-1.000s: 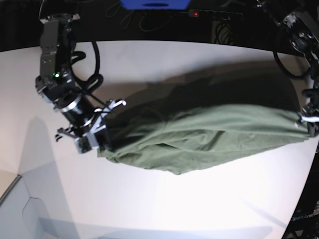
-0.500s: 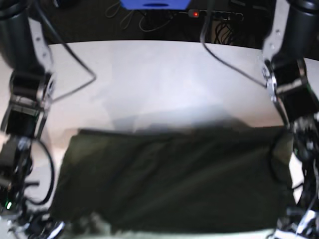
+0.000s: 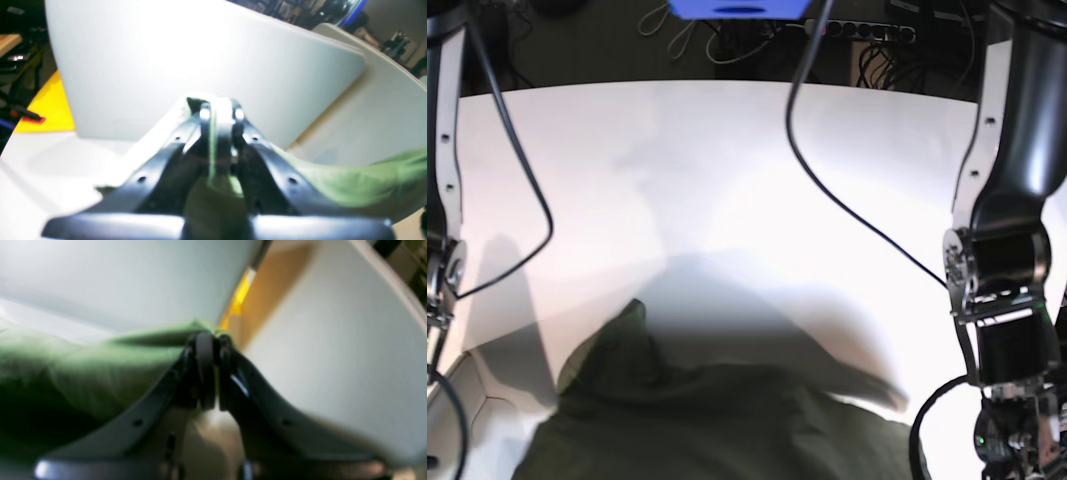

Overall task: Layout the t-shirt on the table in an organized manner, then fold the t-shirt properly
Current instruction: 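Lift the t-shirt with both grippers and swing it up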

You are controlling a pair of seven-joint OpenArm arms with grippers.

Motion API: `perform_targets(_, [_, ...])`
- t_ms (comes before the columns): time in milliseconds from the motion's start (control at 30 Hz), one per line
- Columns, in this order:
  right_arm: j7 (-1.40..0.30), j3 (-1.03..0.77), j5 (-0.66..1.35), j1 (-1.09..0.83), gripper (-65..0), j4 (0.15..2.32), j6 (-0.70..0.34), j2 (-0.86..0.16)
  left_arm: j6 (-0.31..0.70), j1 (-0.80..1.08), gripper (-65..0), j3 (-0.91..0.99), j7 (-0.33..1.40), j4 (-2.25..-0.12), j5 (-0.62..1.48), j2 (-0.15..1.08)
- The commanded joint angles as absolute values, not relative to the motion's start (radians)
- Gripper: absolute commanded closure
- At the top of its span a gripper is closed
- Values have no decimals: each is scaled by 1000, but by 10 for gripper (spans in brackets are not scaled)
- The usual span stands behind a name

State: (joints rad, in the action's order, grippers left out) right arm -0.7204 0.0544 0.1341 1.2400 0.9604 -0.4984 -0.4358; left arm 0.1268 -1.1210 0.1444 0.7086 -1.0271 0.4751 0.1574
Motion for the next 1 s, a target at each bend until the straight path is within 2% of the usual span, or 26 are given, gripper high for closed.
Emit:
perform_targets(0, [-677,42,143,1306,0,1015,-493,-461,130,-1162,-3,147,684,-1043,484,151])
perform_targets(100, [-723,-7,145,1213,0,1138,-493,-479,130,-1098,-2,147,684,-1069,484,156])
perform_targets(267, [-819,-174,145,914,0,1431,-495,-470,130,-863,-2,148,685,-1241,484,202])
perform_targets(400, [-826,-265,147,638,0,1618,-496,-398,130,-694,-2,148,685,-1343,484,205])
perform_targets(500, [-817,-321,147,435,0,1741,-496,-305,130,-550,-2,150,685,-1438,484,229])
perform_targets(700, [-816,-384,147,153,0,1830,-590,-136,136,-263,-2,213,691,-1552,484,236])
perform_targets(967, [-812,-387,147,-90,0,1896,-599,-74,139,-41,-2,369,944,-1570,484,231])
